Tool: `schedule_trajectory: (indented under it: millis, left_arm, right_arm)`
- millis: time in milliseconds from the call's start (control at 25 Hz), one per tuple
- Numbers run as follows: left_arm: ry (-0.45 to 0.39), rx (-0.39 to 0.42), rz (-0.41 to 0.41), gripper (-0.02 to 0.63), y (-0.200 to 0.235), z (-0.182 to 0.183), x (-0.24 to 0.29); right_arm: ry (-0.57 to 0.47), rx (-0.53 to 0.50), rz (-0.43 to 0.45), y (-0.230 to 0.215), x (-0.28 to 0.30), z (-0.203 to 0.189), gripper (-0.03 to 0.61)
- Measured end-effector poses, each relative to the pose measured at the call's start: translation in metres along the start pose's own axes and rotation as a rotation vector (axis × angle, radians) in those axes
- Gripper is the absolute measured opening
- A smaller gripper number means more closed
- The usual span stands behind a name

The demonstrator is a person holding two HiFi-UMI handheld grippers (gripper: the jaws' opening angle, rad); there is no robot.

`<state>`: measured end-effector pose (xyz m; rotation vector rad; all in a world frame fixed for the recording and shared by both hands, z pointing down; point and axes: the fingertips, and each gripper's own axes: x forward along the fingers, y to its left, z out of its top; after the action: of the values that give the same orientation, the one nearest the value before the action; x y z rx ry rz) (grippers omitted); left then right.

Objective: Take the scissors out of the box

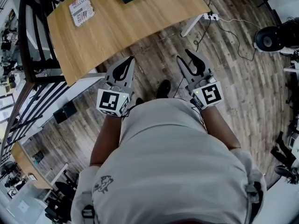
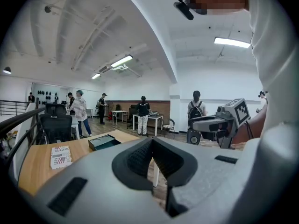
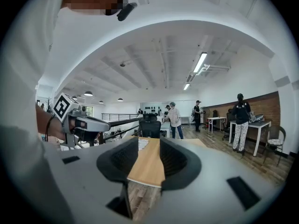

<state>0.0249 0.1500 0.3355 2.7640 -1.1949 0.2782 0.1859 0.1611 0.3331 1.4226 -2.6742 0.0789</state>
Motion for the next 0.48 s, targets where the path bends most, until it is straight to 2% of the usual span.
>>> schedule_trajectory:
  millis: [480]
  left_arm:
    - [0.02, 0.033, 0.048, 0.005, 0.014, 0.012, 0.041]
  right_arm:
    - [-0.003, 0.023, 0.019, -0.045, 0.007, -0.007, 0.153]
